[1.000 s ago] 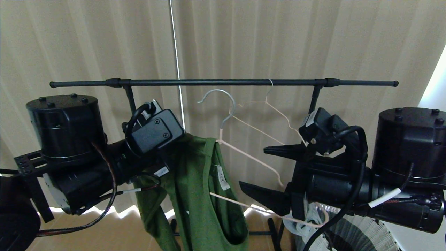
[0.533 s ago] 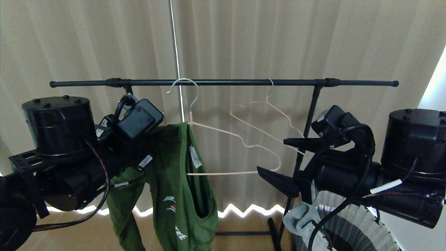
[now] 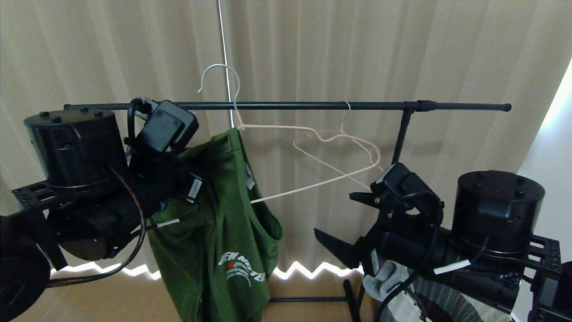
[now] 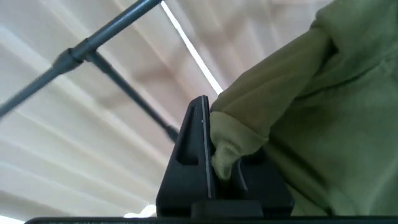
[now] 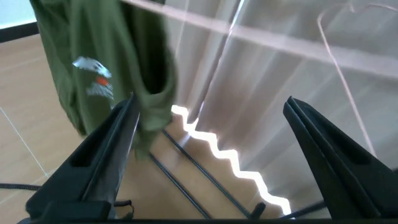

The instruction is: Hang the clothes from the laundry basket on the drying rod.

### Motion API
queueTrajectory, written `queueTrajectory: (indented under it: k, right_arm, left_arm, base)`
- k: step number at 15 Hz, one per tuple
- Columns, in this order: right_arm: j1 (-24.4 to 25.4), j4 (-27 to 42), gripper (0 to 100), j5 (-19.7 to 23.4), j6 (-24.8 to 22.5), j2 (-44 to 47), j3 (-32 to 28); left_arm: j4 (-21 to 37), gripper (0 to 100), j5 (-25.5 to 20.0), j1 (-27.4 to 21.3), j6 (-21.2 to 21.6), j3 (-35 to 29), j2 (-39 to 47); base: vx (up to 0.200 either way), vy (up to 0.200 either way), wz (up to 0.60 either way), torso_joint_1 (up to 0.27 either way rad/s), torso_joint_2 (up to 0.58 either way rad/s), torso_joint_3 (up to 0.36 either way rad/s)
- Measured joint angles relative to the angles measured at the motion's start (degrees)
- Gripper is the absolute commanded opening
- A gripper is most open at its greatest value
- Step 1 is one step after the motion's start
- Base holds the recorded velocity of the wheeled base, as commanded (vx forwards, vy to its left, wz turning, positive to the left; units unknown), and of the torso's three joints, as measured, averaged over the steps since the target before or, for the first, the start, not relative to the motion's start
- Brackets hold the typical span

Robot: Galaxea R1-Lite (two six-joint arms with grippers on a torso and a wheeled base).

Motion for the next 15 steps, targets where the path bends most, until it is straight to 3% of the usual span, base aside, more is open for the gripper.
queueTrajectory:
  k: [4,10,15]
  right_arm:
    - [1.62,-4.94,100,-0.57,-0.04,4.66,-1.07]
    - [1.57,-5.91,100,-3.32,0.09,10.62,-5.24]
    - [1.65,-9.69,100,-5.06,-0.11,14.62,-4.57]
  left_arm:
    - [-0.02,0,-0.06,-2.68,-1.65,-1.4,0.17]
    - [-0.09,0,-0.15,-5.55,-1.54,-1.74,-0.32]
    - [-0.13,0,-0.22,-7.25,-1.57,-3.58,-0.77]
  base:
    - [0.0,0.0,0.0,0.0,0.0,0.0]
    - [0.0,0.0,0.0,0.0,0.0,0.0]
    - [0.0,0.0,0.0,0.0,0.0,0.0]
